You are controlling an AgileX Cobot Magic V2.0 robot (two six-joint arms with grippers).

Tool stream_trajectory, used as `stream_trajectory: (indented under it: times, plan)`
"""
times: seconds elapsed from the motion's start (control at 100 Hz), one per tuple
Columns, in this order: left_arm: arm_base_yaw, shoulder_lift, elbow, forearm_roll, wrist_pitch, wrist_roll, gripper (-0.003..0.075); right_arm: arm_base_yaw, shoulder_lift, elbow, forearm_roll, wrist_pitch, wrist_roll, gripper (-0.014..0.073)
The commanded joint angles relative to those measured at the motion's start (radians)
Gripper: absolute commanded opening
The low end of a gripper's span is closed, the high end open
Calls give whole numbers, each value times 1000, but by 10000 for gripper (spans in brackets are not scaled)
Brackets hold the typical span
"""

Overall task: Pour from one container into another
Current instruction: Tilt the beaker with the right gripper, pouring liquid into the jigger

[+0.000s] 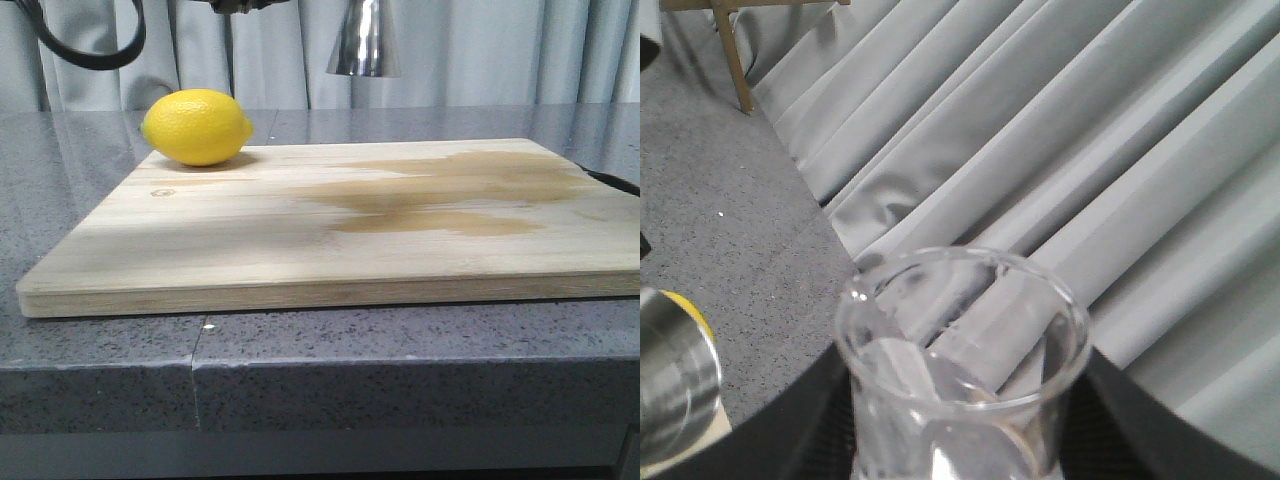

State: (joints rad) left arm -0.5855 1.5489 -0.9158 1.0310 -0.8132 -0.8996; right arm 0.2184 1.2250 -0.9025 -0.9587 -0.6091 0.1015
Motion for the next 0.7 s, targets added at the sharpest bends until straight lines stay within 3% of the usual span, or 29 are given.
stream_trajectory:
  times: [0.0, 0.69]
  plan:
    - [-4, -43, -29, -51, -59, -5, 133, 2, -35, -36, 46, -42, -4, 255]
    - [-4, -43, -29, -51, -59, -5, 133, 2, -52, -37, 44, -44, -37, 255]
